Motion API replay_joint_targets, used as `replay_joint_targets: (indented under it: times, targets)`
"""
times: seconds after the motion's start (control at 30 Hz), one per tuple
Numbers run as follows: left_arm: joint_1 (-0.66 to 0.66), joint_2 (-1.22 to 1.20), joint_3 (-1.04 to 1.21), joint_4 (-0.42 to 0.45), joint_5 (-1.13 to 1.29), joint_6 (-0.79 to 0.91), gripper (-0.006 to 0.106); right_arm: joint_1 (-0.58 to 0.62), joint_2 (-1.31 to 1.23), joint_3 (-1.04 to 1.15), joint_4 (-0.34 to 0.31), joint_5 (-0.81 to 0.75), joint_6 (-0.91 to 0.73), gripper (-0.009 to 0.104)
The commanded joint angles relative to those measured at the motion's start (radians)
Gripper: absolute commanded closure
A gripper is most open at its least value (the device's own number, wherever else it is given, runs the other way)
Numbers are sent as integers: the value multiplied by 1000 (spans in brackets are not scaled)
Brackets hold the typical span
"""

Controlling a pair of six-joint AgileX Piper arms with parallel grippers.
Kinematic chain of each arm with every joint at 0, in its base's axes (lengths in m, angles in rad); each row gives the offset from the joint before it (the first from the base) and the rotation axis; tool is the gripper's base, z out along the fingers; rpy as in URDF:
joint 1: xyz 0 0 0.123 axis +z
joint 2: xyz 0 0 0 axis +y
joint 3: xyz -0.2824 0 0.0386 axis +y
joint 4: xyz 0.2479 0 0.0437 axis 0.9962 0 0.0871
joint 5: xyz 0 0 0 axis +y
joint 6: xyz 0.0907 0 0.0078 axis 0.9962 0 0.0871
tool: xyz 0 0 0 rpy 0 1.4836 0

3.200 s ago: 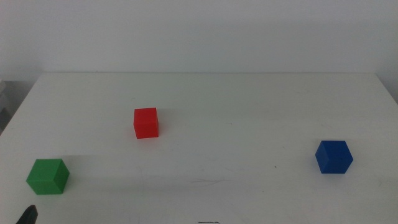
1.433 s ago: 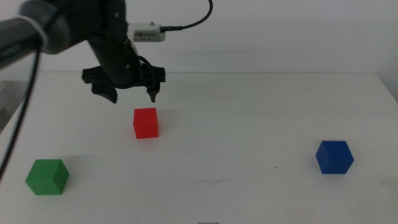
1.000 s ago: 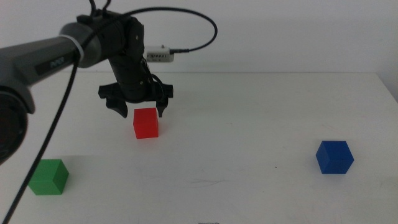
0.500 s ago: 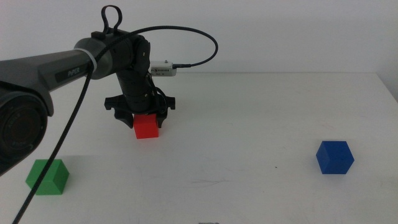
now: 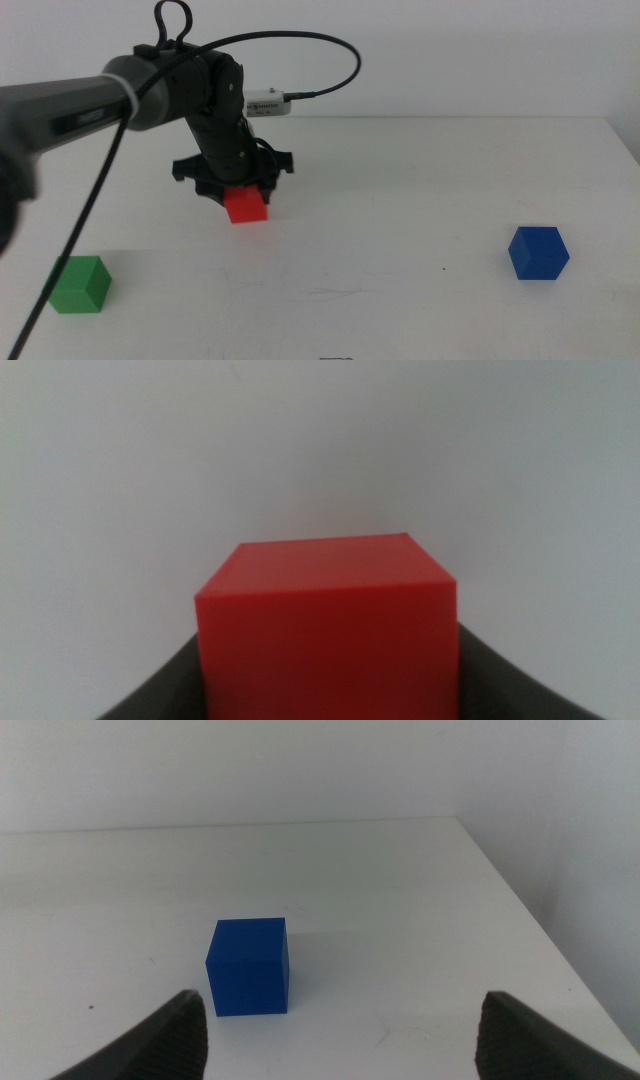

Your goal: Stack red cubes first, then green, then blue cubes in a specific spot.

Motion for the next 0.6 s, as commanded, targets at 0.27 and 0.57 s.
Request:
replay_joint_targets:
  times: [0.27,0.57]
  targets:
    - [-208,-182,142,2,-73,-158,92,-5,-24,-18,-11,-78,-6,1]
    - [-300,-117,130,-16,-106,-171,92,-5,-24,-18,-11,-78,-6,1]
